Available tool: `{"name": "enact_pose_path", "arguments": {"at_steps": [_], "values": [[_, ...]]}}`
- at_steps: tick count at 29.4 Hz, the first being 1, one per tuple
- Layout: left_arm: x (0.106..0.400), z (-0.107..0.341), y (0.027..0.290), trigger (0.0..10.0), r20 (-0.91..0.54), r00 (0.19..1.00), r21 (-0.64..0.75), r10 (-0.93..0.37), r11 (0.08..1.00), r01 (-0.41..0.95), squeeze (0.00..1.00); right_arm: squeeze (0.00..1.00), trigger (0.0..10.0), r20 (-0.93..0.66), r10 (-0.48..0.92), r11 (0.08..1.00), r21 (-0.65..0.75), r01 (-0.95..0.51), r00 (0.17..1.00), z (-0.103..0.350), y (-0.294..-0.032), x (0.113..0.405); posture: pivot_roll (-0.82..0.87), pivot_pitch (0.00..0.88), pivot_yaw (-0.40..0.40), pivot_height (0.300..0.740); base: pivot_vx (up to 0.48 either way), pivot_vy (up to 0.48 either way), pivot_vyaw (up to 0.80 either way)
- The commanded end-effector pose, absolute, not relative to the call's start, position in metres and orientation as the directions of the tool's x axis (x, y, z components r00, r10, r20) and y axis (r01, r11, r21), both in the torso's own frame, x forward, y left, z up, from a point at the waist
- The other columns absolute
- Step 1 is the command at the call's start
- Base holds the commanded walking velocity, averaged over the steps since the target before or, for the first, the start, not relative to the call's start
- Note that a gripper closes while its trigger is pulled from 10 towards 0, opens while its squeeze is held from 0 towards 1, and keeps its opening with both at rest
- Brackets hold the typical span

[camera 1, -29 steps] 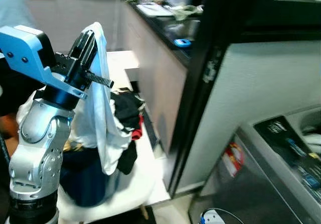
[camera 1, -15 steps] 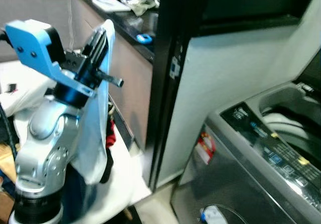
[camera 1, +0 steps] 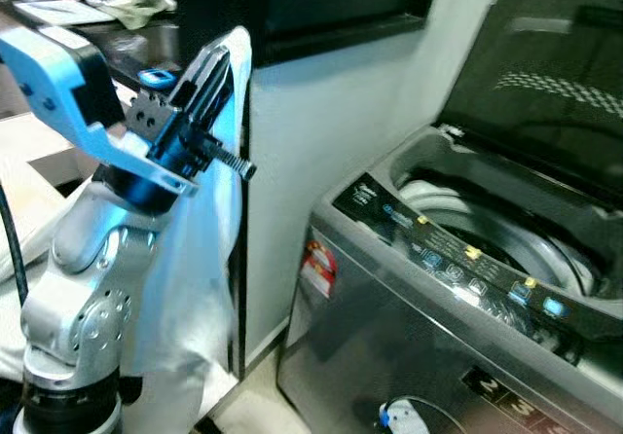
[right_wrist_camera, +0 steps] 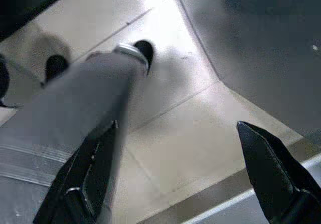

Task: Clothes washing

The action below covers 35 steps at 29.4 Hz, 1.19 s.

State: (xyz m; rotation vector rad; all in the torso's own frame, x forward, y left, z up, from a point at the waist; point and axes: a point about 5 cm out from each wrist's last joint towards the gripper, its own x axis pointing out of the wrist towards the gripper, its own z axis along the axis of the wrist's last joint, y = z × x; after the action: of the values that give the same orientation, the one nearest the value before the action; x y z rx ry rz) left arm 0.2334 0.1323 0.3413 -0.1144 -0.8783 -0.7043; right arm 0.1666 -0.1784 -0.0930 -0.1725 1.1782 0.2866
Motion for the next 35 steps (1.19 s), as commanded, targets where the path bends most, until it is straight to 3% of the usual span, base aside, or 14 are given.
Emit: {"name": "enact_pose_path", "arguments": {"at_steps": [1,13,16,27,34,35], "values": [[0.228,0.346,0.127,10.0,0.742,0.389,0.218,-0.546,0.746,0.630,0.00,0.00,10.0,-0.919,0.120,0.958,0.008,-0.287,0.376,-0.091,-0.184,0.171,0.04,0.000,-0.075,0.740,0.000,0.000,0.00],[0.231,0.365,0.145,10.0,0.781,0.341,0.257,-0.523,0.767,0.588,0.00,0.00,10.0,-0.910,0.133,0.960,0.021,-0.279,0.392,-0.089,-0.179,0.175,0.04,0.000,-0.060,0.740,0.000,0.000,0.00],[0.241,0.392,0.158,10.0,0.810,0.365,0.246,-0.459,0.831,0.499,0.00,0.00,10.0,-0.914,0.124,0.961,0.014,-0.276,0.385,-0.090,-0.180,0.173,0.03,0.000,-0.056,0.740,0.000,0.000,0.00],[0.245,0.400,0.144,10.0,0.810,0.346,0.251,-0.474,0.813,0.525,0.00,0.00,10.0,-0.918,0.121,0.963,0.016,-0.270,0.379,-0.091,-0.180,0.171,0.03,0.000,-0.053,0.740,0.000,0.000,-0.75],[0.253,0.392,0.140,10.0,0.791,0.408,0.217,-0.456,0.832,0.510,0.00,0.00,10.0,-0.918,0.124,0.962,0.019,-0.272,0.377,-0.091,-0.178,0.171,0.03,0.000,-0.052,0.740,0.000,0.000,-0.80],[0.258,0.386,0.140,10.0,0.781,0.449,0.200,-0.434,0.855,0.479,0.00,0.00,10.0,-0.918,0.124,0.962,0.018,-0.272,0.377,-0.091,-0.178,0.171,0.03,0.000,-0.052,0.740,0.000,0.000,-0.80]]}}
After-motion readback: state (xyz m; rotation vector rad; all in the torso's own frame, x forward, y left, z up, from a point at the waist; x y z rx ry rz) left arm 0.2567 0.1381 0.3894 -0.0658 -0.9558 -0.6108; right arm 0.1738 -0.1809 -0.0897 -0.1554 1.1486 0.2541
